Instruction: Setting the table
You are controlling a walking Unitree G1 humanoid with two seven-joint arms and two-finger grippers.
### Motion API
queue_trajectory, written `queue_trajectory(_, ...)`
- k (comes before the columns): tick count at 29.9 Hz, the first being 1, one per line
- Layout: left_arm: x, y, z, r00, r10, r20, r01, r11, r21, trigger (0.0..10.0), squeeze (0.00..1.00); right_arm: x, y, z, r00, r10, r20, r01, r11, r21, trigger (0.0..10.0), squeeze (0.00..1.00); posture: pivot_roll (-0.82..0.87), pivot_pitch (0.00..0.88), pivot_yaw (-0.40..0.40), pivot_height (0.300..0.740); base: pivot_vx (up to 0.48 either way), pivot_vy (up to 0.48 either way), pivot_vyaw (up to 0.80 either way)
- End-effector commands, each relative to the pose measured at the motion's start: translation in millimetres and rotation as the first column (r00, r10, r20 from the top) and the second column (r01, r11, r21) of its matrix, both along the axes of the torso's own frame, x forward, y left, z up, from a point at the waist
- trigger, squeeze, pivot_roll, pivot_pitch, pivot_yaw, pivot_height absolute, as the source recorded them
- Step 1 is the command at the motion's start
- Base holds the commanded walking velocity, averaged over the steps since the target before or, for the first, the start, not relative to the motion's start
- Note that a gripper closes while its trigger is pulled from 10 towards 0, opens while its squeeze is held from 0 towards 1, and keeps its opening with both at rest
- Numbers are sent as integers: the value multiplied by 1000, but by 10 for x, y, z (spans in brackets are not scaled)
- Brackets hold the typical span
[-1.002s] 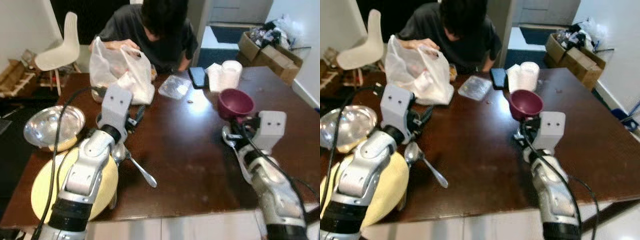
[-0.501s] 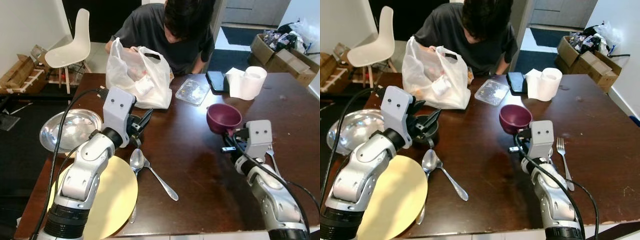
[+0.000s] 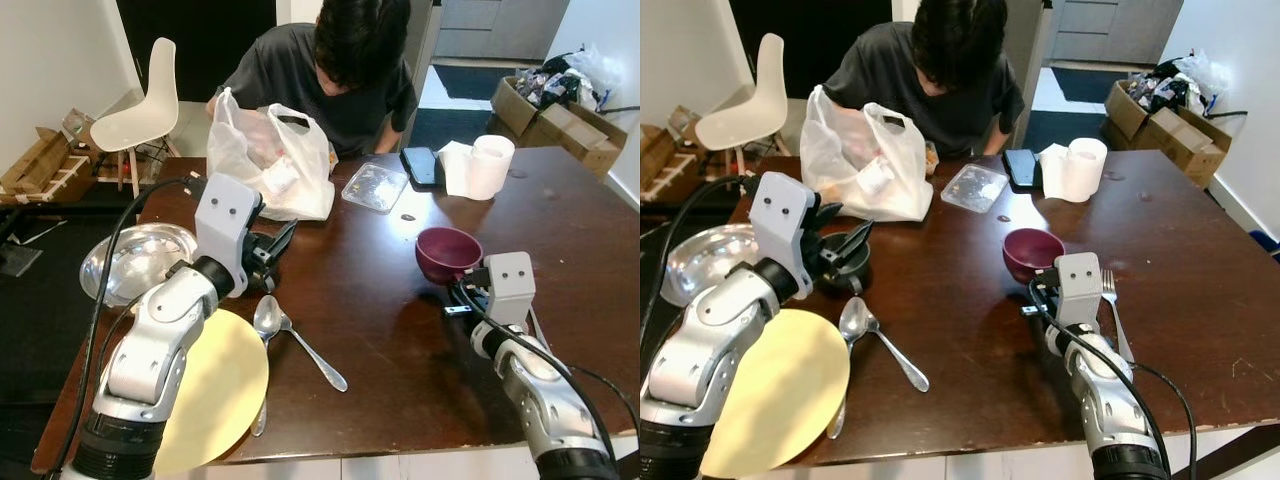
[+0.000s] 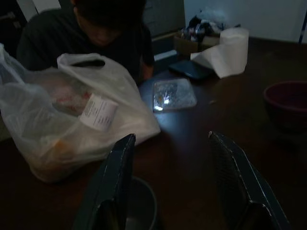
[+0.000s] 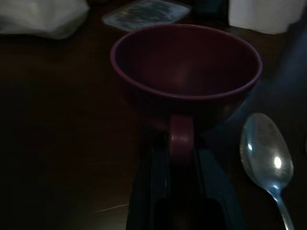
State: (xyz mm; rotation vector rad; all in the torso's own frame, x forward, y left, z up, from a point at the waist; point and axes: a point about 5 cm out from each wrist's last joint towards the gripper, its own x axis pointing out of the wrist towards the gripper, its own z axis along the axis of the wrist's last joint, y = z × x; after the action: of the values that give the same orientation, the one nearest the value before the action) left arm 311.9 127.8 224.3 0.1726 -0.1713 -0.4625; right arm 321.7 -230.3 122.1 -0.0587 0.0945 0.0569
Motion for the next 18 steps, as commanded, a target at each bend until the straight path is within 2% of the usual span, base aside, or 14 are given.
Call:
queue_trajectory(1, -17, 37, 9, 1000, 1, -4, -1, 1000, 8, 10000, 0, -1, -39, -3, 1000, -11, 16, 11, 1000, -5, 10000, 0, 5, 19, 107, 740, 0, 0, 0)
queue_trajectory(5, -10, 55, 17, 1000, 2, -6, -2, 1000, 11, 10000, 0, 2, -48, -24, 1000, -9, 17, 10, 1000, -5, 10000, 0, 4, 17, 110, 740, 0, 0, 0)
queue_trajectory(6, -6, 55, 21, 1000, 3, -6, -3, 1000, 11, 10000, 0, 7, -52, -31, 1000, -8, 18, 8, 1000, -5, 10000, 439, 4, 17, 109, 740, 0, 0, 0)
queue_trajectory(7, -3, 56, 24, 1000, 3, -6, -3, 1000, 11, 10000, 0, 10, -54, -37, 1000, -8, 19, 8, 1000, -6, 10000, 514, 4, 15, 110, 740, 0, 0, 0)
queue_trajectory(9, 1, 56, 27, 1000, 5, -5, -5, 1000, 10, 10000, 0, 13, -61, -47, 1000, -8, 18, 8, 1000, -6, 10000, 949, 4, 14, 110, 740, 0, 0, 0)
queue_trajectory(10, 1, 56, 26, 1000, 5, -5, -5, 1000, 10, 10000, 0, 16, -66, -51, 1000, -9, 20, 9, 1000, -6, 10000, 1000, 3, 11, 110, 740, 0, 0, 0)
queue_trajectory(18, 0, 50, 22, 1000, 2, -7, -2, 1000, 9, 10000, 0, 37, -112, -42, 999, -28, 38, 28, 999, -16, 10000, 1000, -2, 2, 109, 740, 0, 0, 0)
